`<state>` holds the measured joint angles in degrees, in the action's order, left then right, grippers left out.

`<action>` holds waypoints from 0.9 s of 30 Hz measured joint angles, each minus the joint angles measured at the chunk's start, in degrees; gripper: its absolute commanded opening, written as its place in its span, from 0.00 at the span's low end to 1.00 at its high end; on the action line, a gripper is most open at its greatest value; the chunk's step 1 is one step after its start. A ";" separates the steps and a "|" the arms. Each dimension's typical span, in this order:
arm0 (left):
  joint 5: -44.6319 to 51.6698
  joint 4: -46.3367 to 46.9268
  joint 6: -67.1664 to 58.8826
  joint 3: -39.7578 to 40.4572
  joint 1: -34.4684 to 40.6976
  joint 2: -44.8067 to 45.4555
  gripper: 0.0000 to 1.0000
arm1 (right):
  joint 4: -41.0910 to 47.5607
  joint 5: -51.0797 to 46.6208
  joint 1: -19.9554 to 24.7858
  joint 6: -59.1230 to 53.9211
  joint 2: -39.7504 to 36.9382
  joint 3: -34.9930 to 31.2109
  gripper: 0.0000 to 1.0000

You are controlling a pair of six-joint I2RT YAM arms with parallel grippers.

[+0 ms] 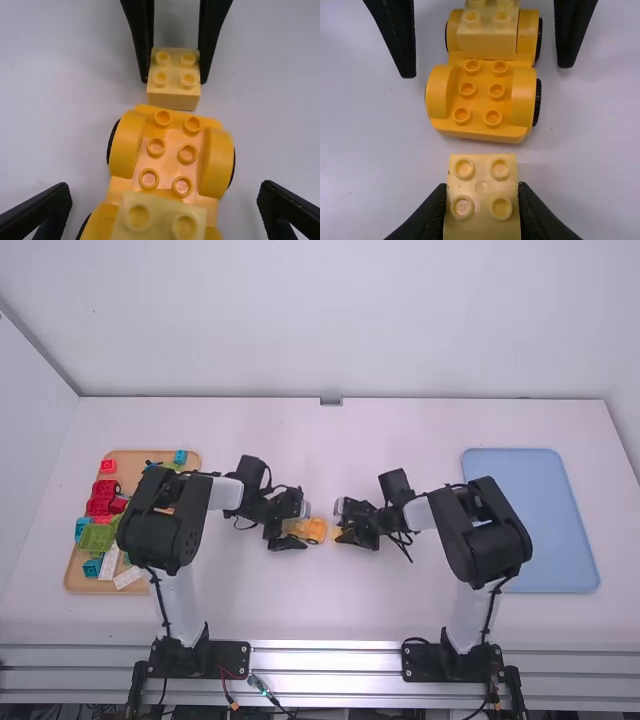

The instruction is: Assemble lego blocks to make yellow taxi

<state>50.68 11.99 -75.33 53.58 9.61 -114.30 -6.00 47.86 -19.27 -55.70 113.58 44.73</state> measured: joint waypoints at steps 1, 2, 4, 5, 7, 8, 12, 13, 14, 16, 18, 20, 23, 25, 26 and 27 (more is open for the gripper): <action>0.02 -2.10 -0.66 -0.28 -0.02 -0.02 0.95 | 0.04 -0.02 0.00 0.02 0.00 0.00 0.24; 0.02 -3.08 -0.81 -0.46 0.00 0.00 0.93 | 0.09 0.00 0.00 0.11 0.00 0.00 0.24; 0.02 -6.16 -1.22 -1.53 -0.02 -0.02 0.86 | 0.57 0.11 0.00 0.09 0.00 0.07 0.24; 0.02 -7.58 -1.25 -2.32 0.00 -0.02 0.79 | 1.18 0.22 0.00 0.04 -0.02 0.20 0.23; 0.02 -9.22 -1.31 -3.74 -0.02 0.00 0.73 | 2.43 0.39 0.00 0.02 -0.13 0.42 0.22; 0.66 -10.23 -1.25 -4.70 -0.02 -0.02 0.74 | 3.78 0.37 0.00 0.00 -0.50 0.42 0.22; 1.77 -12.13 -0.72 -5.77 -0.24 -0.02 0.79 | 6.62 -0.52 -0.02 -0.04 -3.21 0.42 0.19; 1.86 -12.41 -0.55 -5.97 -0.24 0.00 0.79 | 6.69 -0.98 0.00 0.02 -4.42 0.42 0.19; 1.95 -12.46 -0.55 -5.97 -0.24 -0.02 0.79 | 6.71 -1.16 -0.02 0.04 -4.74 0.42 0.18; 1.90 -12.55 -0.55 -5.97 -0.24 -0.02 0.76 | 6.84 -2.12 -0.02 0.09 -5.95 0.42 0.18; 1.86 -12.55 -0.44 -5.97 -0.24 -0.02 0.70 | 7.17 -2.64 -0.02 0.07 -6.14 0.42 0.18; 1.75 -12.57 -0.42 -5.97 -0.24 -0.02 0.56 | 7.34 -3.04 -0.02 0.07 -6.14 0.42 0.18; 1.70 -12.59 -0.59 -5.97 -0.24 -0.02 0.50 | 7.32 -3.02 0.28 0.02 -6.14 0.42 0.18; 1.77 -12.74 -0.63 -5.97 -0.24 -0.02 0.49 | 7.34 -2.73 0.57 0.04 -6.23 0.42 0.19; 1.79 -12.81 -0.59 -5.97 -0.24 -0.02 0.49 | 7.32 -2.51 0.70 0.04 -6.36 0.39 0.19; 1.81 -13.03 -0.57 -5.99 -0.22 -0.02 0.49 | 7.13 -2.05 0.76 0.07 -6.71 0.42 0.18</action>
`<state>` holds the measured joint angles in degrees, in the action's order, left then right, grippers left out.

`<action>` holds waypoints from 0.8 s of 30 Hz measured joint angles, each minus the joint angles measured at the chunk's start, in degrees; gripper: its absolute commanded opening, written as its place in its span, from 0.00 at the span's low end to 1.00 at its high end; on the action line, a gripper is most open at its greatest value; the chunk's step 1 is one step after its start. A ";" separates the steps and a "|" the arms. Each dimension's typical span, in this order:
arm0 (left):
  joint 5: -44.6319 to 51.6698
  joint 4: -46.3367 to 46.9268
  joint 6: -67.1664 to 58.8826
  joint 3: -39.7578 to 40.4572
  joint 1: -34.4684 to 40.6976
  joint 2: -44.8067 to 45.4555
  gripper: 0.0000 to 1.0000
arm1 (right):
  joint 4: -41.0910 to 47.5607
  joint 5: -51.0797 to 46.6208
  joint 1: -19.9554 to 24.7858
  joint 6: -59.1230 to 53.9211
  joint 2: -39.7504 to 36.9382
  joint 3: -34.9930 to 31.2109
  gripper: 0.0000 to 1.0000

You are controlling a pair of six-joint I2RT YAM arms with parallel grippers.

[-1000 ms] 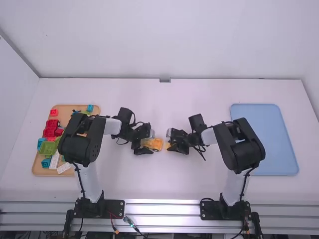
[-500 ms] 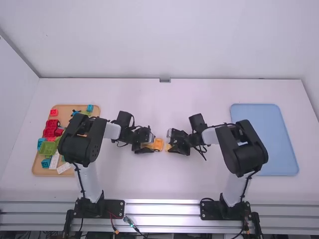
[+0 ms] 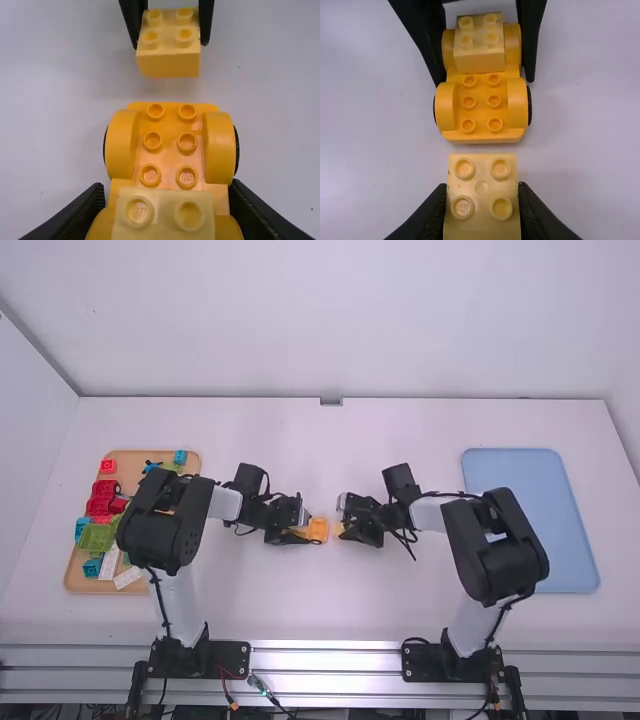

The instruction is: Assemble lego blocks to make yellow taxi

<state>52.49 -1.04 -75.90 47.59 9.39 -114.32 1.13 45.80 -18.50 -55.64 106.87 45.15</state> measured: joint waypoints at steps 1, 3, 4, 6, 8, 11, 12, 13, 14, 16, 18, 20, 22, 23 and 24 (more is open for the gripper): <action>0.02 -0.09 -0.02 -0.02 0.00 0.02 0.49 | -0.17 0.11 0.00 0.00 -0.17 0.00 0.19; 0.31 -0.46 -0.02 -0.20 0.24 0.02 0.48 | -1.62 0.57 -0.09 0.15 -0.72 0.00 0.19; 0.46 -0.83 0.00 -0.39 0.28 0.02 0.46 | -2.29 0.66 -0.15 0.42 -0.83 -0.02 0.19; 0.68 -2.60 1.18 -0.87 0.76 0.00 0.45 | -4.02 0.85 -0.57 1.68 -0.92 0.00 0.19; 0.39 -4.87 2.62 -1.29 1.51 0.00 0.49 | -4.70 0.98 -1.01 2.54 -0.92 0.00 0.19; -0.37 -10.21 5.99 -2.36 3.67 0.00 0.49 | -5.05 1.27 -1.38 3.37 -0.92 0.00 0.19; -0.55 -11.54 6.88 -2.69 4.22 0.00 0.49 | -5.01 1.40 -1.42 3.50 -0.92 0.00 0.19; -0.74 -13.11 7.80 -3.08 4.81 0.00 0.48 | -5.03 1.42 -1.42 3.69 -0.92 0.00 0.19; -1.11 -15.26 9.42 -3.69 5.62 0.00 0.48 | -5.01 1.42 -1.42 3.80 -0.92 0.00 0.19; -1.57 -17.66 11.89 -4.48 6.32 0.02 0.48 | -4.96 1.44 -1.42 3.96 -0.92 0.00 0.19; -1.66 -18.67 13.97 -4.96 6.62 0.00 0.49 | -4.87 1.44 -1.42 4.09 -0.92 0.00 0.20; -1.77 -18.99 16.04 -5.25 6.62 0.00 0.50 | -4.72 1.38 -1.44 4.20 -0.92 0.00 0.20; -1.99 -18.71 17.94 -5.25 6.62 0.00 0.52 | -4.59 0.70 -1.97 4.26 -0.92 0.00 0.20; -2.01 -18.69 18.34 -5.25 6.64 0.00 0.52 | -4.37 0.15 -2.34 4.26 -0.92 0.00 0.20; -2.03 -18.71 18.53 -5.25 6.64 0.00 0.52 | -4.24 -0.11 -2.54 4.24 -0.92 0.00 0.20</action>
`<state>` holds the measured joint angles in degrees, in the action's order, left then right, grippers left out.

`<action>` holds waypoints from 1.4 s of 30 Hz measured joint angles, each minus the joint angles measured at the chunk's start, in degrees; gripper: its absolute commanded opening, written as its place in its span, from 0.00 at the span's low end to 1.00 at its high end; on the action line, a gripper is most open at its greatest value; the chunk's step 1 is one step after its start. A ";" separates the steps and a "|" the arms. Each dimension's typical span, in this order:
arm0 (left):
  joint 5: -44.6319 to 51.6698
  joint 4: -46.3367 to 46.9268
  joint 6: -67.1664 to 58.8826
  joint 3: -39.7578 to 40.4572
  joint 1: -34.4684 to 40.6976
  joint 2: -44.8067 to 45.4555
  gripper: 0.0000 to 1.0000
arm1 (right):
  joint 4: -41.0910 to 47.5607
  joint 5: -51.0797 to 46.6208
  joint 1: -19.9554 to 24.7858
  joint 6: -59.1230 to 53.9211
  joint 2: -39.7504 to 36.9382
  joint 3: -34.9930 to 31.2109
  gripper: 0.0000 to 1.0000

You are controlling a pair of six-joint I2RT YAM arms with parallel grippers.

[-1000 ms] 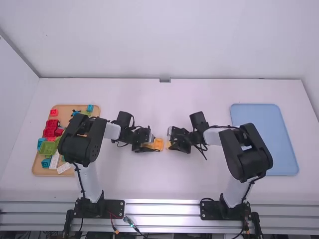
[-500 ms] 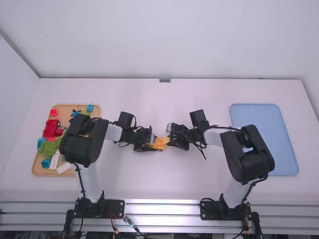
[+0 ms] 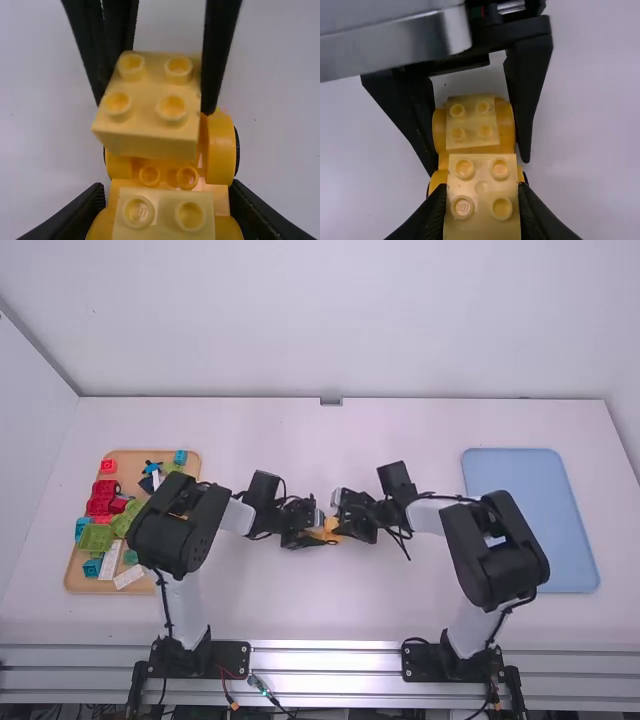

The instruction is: Assemble lego blocks to make yellow taxi

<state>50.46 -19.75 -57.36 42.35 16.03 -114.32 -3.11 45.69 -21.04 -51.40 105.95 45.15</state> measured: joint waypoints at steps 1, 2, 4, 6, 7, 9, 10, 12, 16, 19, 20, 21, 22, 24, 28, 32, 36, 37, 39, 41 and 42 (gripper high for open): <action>0.02 -0.07 0.42 0.00 -0.02 0.00 0.52 | 0.26 -0.61 -0.46 0.00 0.00 0.00 0.20; 0.00 -0.07 0.72 0.00 -0.02 0.00 0.51 | 0.37 -1.33 -1.01 0.02 0.00 0.00 0.19; -0.02 -0.11 0.85 0.00 -0.02 0.02 0.51 | 0.24 -2.01 -1.75 0.00 0.00 0.00 0.19; -0.04 -0.09 0.81 0.00 0.00 0.00 0.50 | 0.31 -2.47 -2.21 -0.22 0.00 0.00 0.19; -0.07 -0.11 0.83 0.00 0.00 0.00 0.49 | 0.31 -2.51 -2.21 -0.28 0.00 0.00 0.19; 0.00 -0.02 0.72 0.02 0.07 0.00 0.44 | 0.26 -2.51 -2.03 -0.46 -0.02 0.00 0.19; 0.04 0.13 0.48 0.02 0.17 0.02 0.43 | 0.28 -2.51 -2.03 -0.52 -0.02 0.00 0.19; 0.11 0.31 0.13 0.02 0.24 0.00 0.43 | 0.28 -2.58 -1.99 -0.63 0.00 0.00 0.19; 0.11 0.37 -0.26 0.02 0.70 0.00 0.42 | 0.31 -2.56 -1.92 -1.77 -0.02 0.00 0.18; 0.04 0.35 -0.24 0.02 1.03 0.00 0.41 | 0.63 -2.93 -1.77 -2.23 -0.02 0.00 0.18; 0.07 0.33 -0.24 0.02 1.11 0.02 0.41 | 0.74 -3.04 -1.79 -2.49 -0.02 0.00 0.18; 0.07 0.35 -0.22 0.02 1.11 0.00 0.41 | 0.76 -3.04 -1.79 -2.56 -0.02 0.00 0.18; 0.07 0.33 -0.24 0.02 1.11 0.00 0.41 | 0.79 -3.02 -1.79 -2.71 -0.02 0.00 0.18; 0.07 0.35 -0.24 0.02 1.11 0.02 0.41 | 0.81 -3.06 -1.77 -2.78 -0.02 0.00 0.18; 0.04 0.31 -0.22 0.02 1.11 0.02 0.42 | 0.74 -3.26 -1.79 -2.80 -0.02 0.00 0.21; 0.04 0.28 -0.22 0.02 1.11 0.02 0.43 | 0.66 -3.52 -2.10 -2.78 -0.11 0.00 0.33; 0.15 0.35 -0.28 0.02 1.25 0.02 0.43 | -0.28 -4.15 -2.01 -2.58 -0.13 0.00 0.53; 0.24 0.39 -0.28 0.02 1.29 0.02 0.43 | -0.66 -4.00 -1.99 -2.67 -0.13 0.00 0.57; 0.26 0.39 -0.26 0.02 1.38 0.02 0.43 | -0.96 -3.56 -1.79 -2.64 -0.13 0.00 0.58; 0.26 0.39 -0.26 0.02 1.38 0.02 0.43 | -0.83 -2.16 -1.31 -2.67 -0.15 0.00 0.58; 0.26 0.39 -0.26 0.02 1.38 0.00 0.43 | -0.79 -1.40 -0.96 -2.62 -0.13 0.02 0.58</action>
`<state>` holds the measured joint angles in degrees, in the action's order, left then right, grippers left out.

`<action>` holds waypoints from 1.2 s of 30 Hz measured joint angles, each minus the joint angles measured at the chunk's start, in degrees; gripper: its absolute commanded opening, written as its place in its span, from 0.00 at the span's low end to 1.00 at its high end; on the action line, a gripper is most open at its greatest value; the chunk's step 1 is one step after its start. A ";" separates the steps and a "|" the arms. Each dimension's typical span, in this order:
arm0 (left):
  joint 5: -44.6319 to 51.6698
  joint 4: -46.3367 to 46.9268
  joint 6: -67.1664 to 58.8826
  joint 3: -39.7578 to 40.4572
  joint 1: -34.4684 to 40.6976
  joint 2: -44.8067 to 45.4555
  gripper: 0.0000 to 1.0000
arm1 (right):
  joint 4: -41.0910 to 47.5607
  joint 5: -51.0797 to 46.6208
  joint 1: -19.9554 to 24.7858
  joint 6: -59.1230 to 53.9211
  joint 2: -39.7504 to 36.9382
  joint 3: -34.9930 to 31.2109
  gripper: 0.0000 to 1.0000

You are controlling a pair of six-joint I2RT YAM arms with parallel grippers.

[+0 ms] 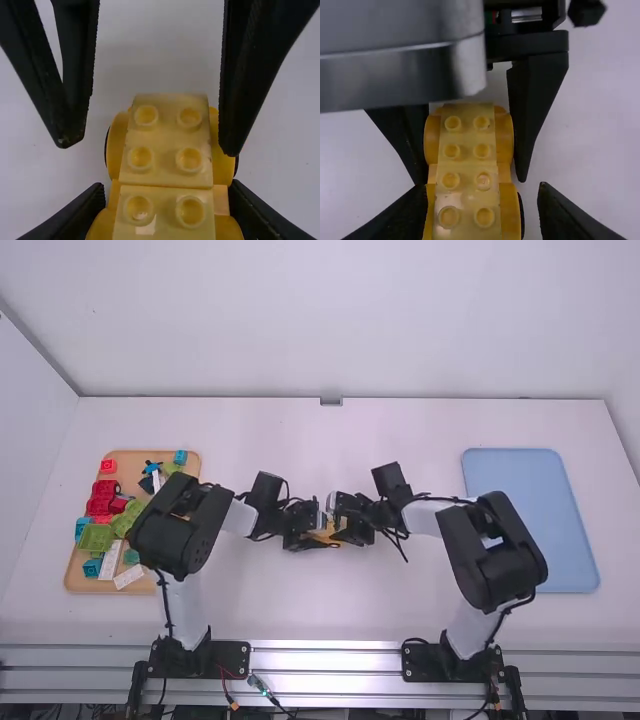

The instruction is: Assemble lego blocks to make yellow taxi

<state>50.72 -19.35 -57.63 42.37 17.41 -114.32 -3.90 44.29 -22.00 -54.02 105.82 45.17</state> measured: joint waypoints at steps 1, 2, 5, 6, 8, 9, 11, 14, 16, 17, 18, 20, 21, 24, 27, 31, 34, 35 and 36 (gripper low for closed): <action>0.00 0.02 0.00 0.00 0.00 0.02 0.43 | 0.09 0.63 0.31 0.00 0.00 0.07 0.58; 0.00 0.00 0.00 0.00 0.00 0.02 0.43 | 0.22 1.42 0.66 0.02 -0.02 0.28 0.58; 0.00 0.02 -0.02 0.00 0.02 0.02 0.43 | 0.04 5.14 2.10 0.00 0.00 1.38 0.47; 0.00 0.00 0.00 0.00 0.04 0.02 0.43 | -0.13 7.32 2.97 -0.17 -0.02 1.81 0.32; 0.00 0.02 0.00 0.00 0.04 0.02 0.43 | -0.11 9.75 3.91 -0.48 -0.02 1.99 0.05; -0.02 0.00 0.00 0.00 0.04 0.02 0.43 | -0.11 11.87 4.87 -1.07 -0.02 2.01 0.00; 0.00 -0.02 -0.02 0.00 0.07 0.02 0.43 | 0.02 13.70 5.84 -1.31 -0.02 2.01 0.00; -0.02 -0.13 0.02 0.00 0.07 0.02 0.43 | -0.07 13.31 5.99 -0.17 -0.02 1.95 0.00; -0.04 -0.24 0.22 -0.02 0.07 0.00 0.43 | -0.13 12.41 5.53 0.46 -0.02 1.73 0.00; -0.04 -0.26 0.46 0.00 0.07 0.00 0.42 | -0.15 11.23 4.66 1.05 -0.02 1.33 0.00; -0.04 -0.26 0.63 0.00 0.07 0.02 0.42 | -0.09 10.10 3.93 1.42 -0.02 1.03 0.00; -0.04 -0.26 0.68 0.00 0.07 0.02 0.41 | -0.11 7.89 2.80 2.25 -0.02 0.48 0.00; -0.02 -0.28 0.72 0.00 0.07 0.02 0.41 | -0.20 6.38 2.10 3.02 -0.02 0.15 0.00; -0.04 -0.28 0.83 0.00 0.07 0.02 0.41 | -0.35 3.30 0.85 4.61 -0.02 -0.57 0.00; -0.07 -0.31 0.83 0.00 0.07 0.02 0.40 | -0.63 2.21 0.46 5.16 -0.28 -0.79 0.00; -0.24 -0.48 0.79 0.00 0.24 0.02 0.39 | 0.59 0.76 0.37 5.95 -1.20 -1.31 0.00; -0.22 -0.44 0.79 -0.02 0.50 0.02 0.39 | 2.89 -0.09 0.37 5.79 -1.92 -1.31 0.00; -0.24 -0.46 0.81 0.00 0.72 0.00 0.39 | 3.43 -0.39 0.35 5.84 -2.14 -1.31 0.00; -0.24 -0.50 0.81 0.00 0.83 0.00 0.38 | 3.82 -0.74 0.28 5.84 -2.32 -1.31 0.00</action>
<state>50.48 -19.86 -56.82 42.37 18.24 -114.32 -0.08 43.55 -21.71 -48.18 103.50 43.86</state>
